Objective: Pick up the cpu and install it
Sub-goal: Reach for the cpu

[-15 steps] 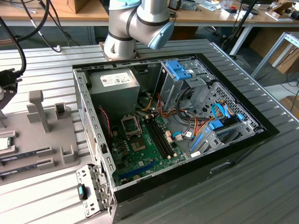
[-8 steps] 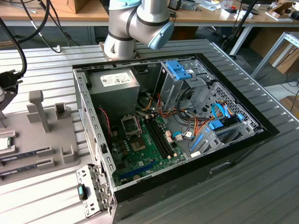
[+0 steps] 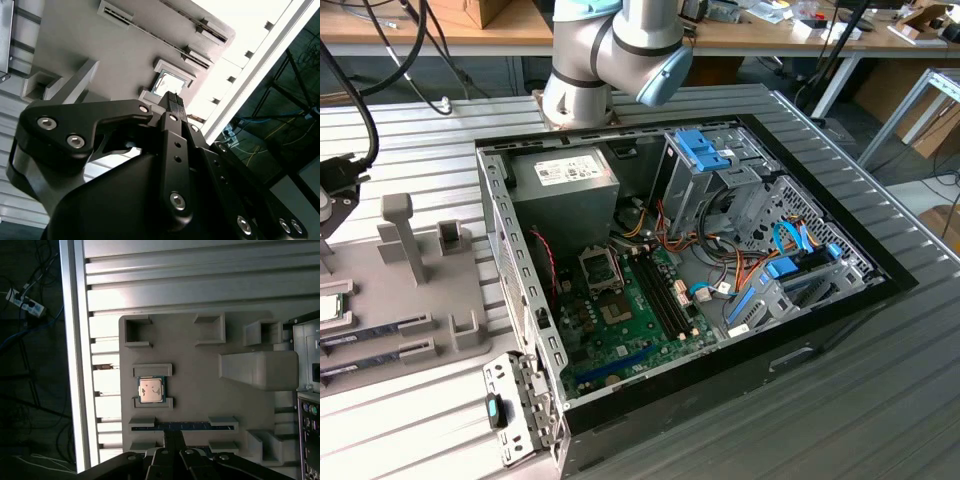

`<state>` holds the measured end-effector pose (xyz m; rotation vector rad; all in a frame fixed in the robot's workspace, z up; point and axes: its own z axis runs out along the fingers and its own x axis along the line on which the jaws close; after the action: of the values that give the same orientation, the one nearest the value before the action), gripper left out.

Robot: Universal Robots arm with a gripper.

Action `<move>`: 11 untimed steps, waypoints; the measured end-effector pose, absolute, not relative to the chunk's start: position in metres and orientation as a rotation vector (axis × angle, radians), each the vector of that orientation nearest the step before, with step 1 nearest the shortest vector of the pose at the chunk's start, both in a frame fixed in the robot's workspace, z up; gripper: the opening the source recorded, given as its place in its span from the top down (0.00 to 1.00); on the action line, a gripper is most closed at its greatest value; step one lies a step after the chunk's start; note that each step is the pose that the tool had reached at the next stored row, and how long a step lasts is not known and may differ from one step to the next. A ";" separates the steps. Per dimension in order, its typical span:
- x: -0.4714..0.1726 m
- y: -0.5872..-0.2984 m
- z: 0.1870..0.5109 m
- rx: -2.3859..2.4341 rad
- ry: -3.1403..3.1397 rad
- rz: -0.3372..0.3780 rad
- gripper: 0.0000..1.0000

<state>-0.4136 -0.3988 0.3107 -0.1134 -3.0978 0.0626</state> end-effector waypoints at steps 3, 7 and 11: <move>-0.414 -0.399 0.310 -0.113 -3.098 0.063 0.89; -0.414 -0.399 0.308 -0.113 -3.098 0.063 0.89; -0.414 -0.399 0.306 -0.113 -3.098 0.063 0.89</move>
<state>-0.4136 -0.3989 0.3061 -0.1134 -3.0979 0.0626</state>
